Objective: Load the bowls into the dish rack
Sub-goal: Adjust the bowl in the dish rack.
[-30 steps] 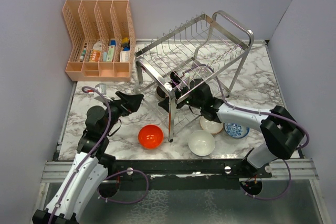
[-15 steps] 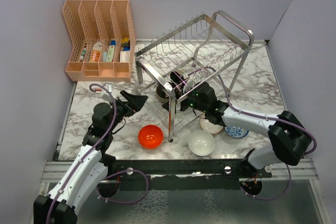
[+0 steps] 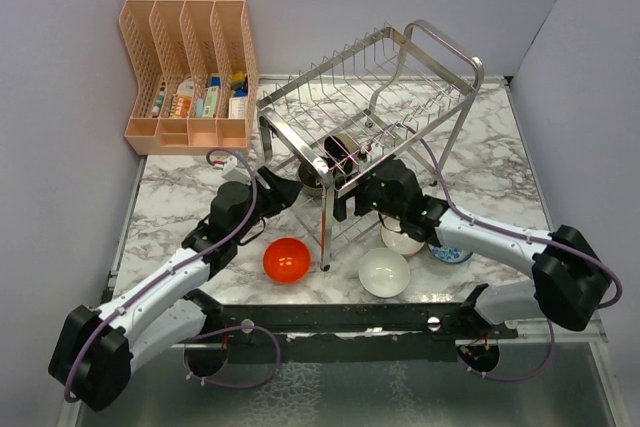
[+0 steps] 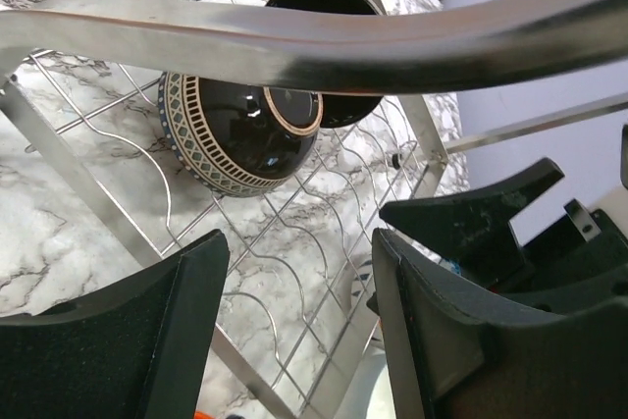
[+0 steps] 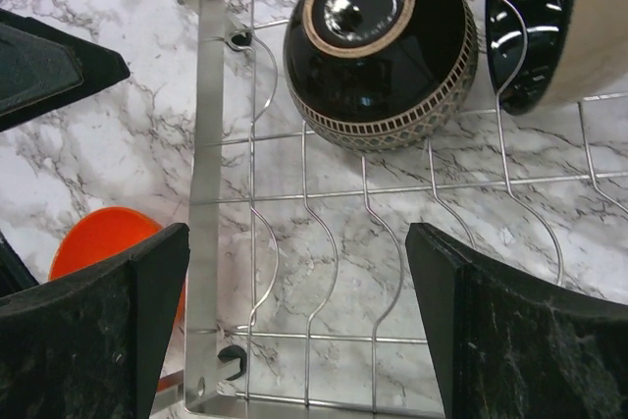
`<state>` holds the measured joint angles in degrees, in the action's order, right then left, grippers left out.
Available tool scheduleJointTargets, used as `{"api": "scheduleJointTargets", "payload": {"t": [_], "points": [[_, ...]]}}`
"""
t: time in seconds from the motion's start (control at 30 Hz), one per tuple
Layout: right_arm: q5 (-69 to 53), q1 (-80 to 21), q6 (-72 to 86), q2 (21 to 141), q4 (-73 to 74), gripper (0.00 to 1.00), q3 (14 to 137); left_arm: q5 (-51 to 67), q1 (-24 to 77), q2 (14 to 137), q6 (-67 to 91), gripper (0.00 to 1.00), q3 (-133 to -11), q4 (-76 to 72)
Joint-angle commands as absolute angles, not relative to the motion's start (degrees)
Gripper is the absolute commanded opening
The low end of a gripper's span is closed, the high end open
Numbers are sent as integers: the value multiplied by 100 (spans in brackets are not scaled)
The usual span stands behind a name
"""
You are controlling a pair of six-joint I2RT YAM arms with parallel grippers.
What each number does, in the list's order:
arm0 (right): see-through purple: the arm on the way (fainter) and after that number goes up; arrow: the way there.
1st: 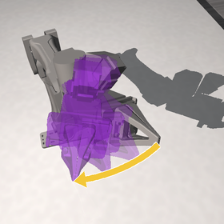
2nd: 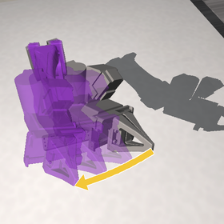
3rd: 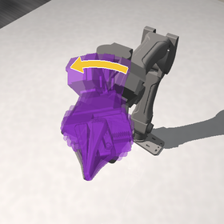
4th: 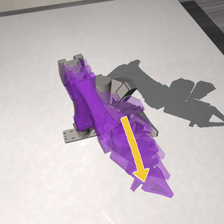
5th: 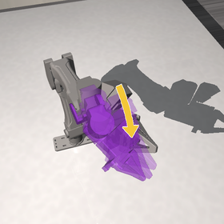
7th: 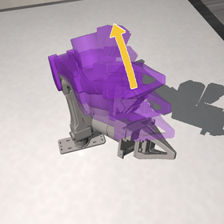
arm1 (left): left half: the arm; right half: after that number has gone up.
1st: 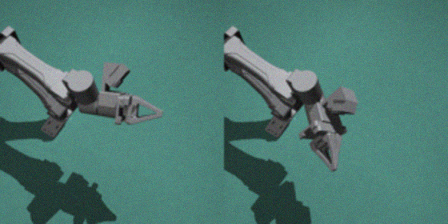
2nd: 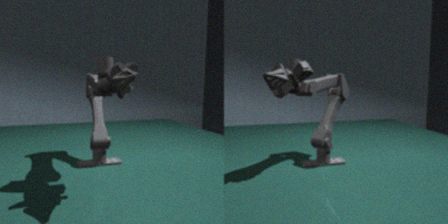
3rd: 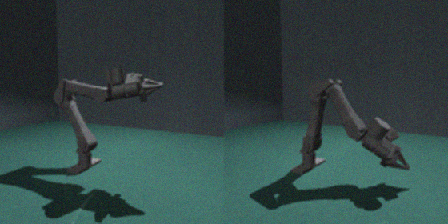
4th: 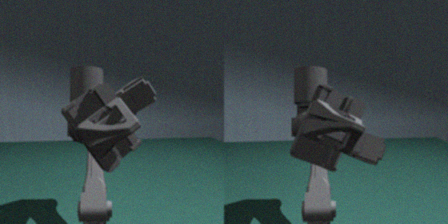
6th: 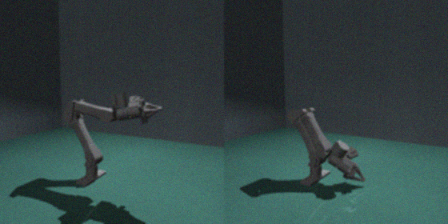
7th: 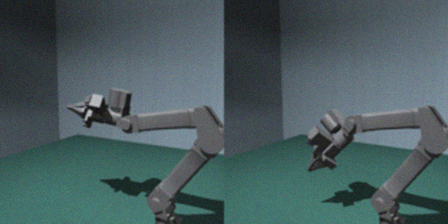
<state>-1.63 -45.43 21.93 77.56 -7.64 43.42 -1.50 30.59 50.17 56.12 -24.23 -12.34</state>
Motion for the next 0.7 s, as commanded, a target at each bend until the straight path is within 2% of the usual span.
{"api": "scheduleJointTargets", "payload": {"t": [0.0,0.2,0.47,0.53,0.57,0.67], "points": [[649,-4550,2205,7155,-833,91,4270,-1322,3545,5339,5668,62,-2700,-1385],[1164,-4542,2269,6871,-513,87,4326,-2070,3936,5832,5731,62,-2643,-1960],[1010,-4542,2134,6662,-354,69,4349,-2244,4012,6095,5669,62,-2593,-2385],[731,-4544,2052,6689,-563,49,4268,-2258,4011,6113,5640,62,-2553,-2438],[604,-4540,2023,6705,-680,44,4224,-2254,4011,6123,5642,62,-2543,-2449],[333,-4542,2003,6740,-1106,20,4073,-2233,4015,6120,5635,62,-2486,-2509]]}}
